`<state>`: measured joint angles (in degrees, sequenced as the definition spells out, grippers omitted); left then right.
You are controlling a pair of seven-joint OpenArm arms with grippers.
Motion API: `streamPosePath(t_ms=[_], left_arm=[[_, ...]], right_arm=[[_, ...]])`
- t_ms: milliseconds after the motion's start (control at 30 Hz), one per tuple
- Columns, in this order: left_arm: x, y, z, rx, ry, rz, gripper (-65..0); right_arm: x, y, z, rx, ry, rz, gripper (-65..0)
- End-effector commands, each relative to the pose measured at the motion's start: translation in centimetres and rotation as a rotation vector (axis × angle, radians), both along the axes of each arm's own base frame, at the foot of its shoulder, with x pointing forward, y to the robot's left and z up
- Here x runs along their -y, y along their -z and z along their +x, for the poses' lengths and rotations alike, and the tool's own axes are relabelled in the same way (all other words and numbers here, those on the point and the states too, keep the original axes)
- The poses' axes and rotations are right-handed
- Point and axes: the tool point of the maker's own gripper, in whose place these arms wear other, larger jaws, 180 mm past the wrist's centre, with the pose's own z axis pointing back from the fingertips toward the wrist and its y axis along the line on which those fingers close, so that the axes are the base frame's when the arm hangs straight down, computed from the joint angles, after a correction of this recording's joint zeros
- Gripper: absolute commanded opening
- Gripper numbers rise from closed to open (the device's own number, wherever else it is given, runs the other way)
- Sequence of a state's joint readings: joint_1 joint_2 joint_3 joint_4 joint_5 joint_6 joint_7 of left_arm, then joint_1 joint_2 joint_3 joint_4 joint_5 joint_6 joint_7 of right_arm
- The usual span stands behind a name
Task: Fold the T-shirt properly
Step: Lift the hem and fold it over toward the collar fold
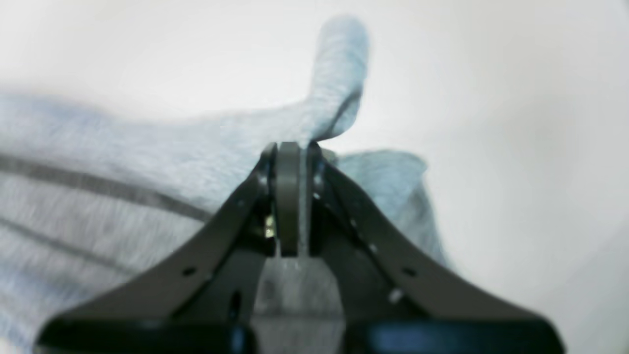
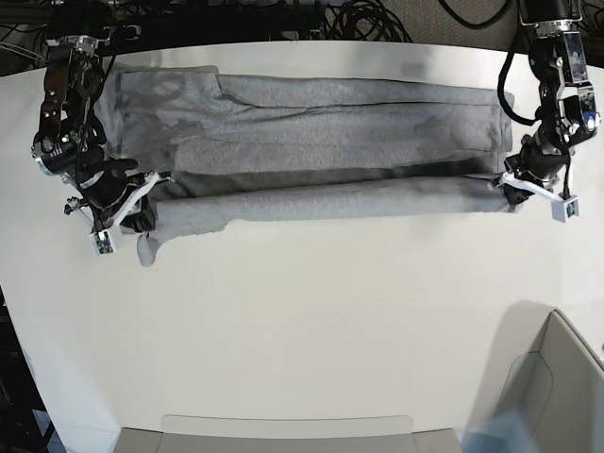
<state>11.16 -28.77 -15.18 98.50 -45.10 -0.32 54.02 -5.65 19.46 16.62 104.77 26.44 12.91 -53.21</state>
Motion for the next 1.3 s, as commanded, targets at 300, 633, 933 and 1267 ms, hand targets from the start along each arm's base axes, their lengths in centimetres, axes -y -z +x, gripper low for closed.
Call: streamPosePath(t_ms=[300, 633, 933, 1267], left_arm=[[0.3, -0.6, -1.8, -0.016, 0.037, 0.033, -65.0], [0.4, -1.1, -3.5, -0.026, 0.049, 0.053, -65.0], [-1.0, -0.5, -5.7, -0.069, 0.014, 0.070, -65.0], [-0.7, 0.6, -7.4, -0.117, 0.016, 0.062, -65.0]], right_arm=[[1.2, -2.8, -2.8, 0.069, 0.030, 0.060, -65.0], [4.0, -3.3, -5.4, -0.018, 0.087, -0.033, -65.0], [4.4, -1.4, -7.7, -0.098, 0.098, -0.039, -65.0], [2.3, 0.4, -10.8, -0.185, 0.062, 0.075, -65.0]])
